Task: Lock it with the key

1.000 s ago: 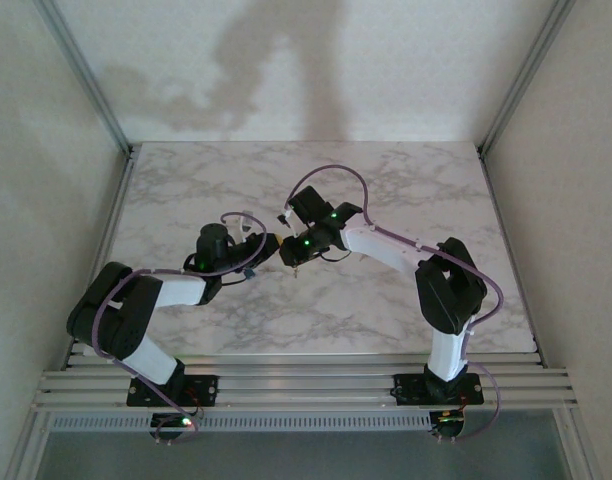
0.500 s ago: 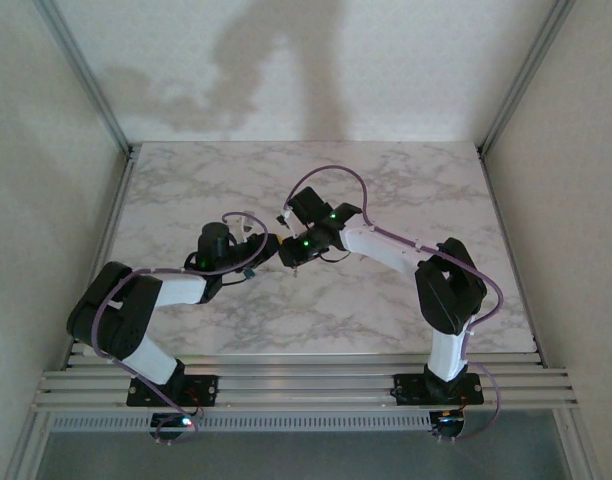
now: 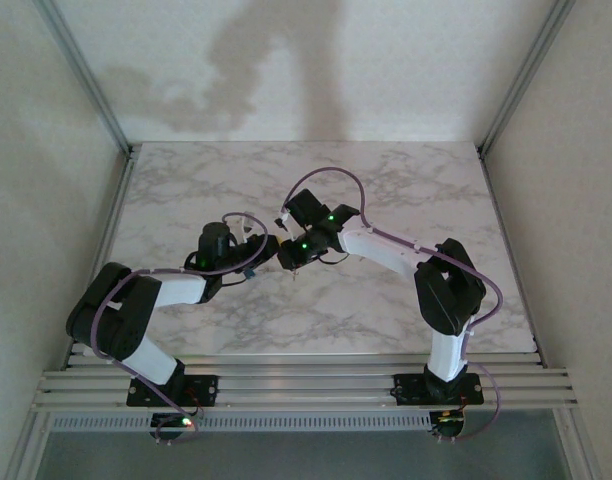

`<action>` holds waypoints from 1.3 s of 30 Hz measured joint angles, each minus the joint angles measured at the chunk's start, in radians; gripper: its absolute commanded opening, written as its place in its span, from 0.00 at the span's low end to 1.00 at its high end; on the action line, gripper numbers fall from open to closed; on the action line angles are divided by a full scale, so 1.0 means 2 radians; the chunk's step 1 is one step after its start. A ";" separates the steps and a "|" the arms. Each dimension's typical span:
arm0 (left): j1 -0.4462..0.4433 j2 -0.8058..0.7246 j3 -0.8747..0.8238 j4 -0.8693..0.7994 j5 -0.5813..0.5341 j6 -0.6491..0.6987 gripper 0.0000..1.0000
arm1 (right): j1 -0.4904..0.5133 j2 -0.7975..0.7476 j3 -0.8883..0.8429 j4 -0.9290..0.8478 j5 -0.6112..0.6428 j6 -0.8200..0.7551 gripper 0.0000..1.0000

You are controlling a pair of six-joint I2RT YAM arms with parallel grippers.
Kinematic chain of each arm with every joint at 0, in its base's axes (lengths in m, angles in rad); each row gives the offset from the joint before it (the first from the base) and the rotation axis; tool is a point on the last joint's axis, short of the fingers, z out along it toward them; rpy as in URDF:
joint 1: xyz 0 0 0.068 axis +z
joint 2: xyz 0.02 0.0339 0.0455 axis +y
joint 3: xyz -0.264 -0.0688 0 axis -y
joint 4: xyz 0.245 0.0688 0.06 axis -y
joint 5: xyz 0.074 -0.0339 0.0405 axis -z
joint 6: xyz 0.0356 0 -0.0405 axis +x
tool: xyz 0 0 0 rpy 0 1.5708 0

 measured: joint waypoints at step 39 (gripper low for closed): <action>-0.001 -0.007 0.002 -0.010 -0.002 0.005 0.00 | 0.002 0.000 0.000 -0.005 0.007 0.000 0.21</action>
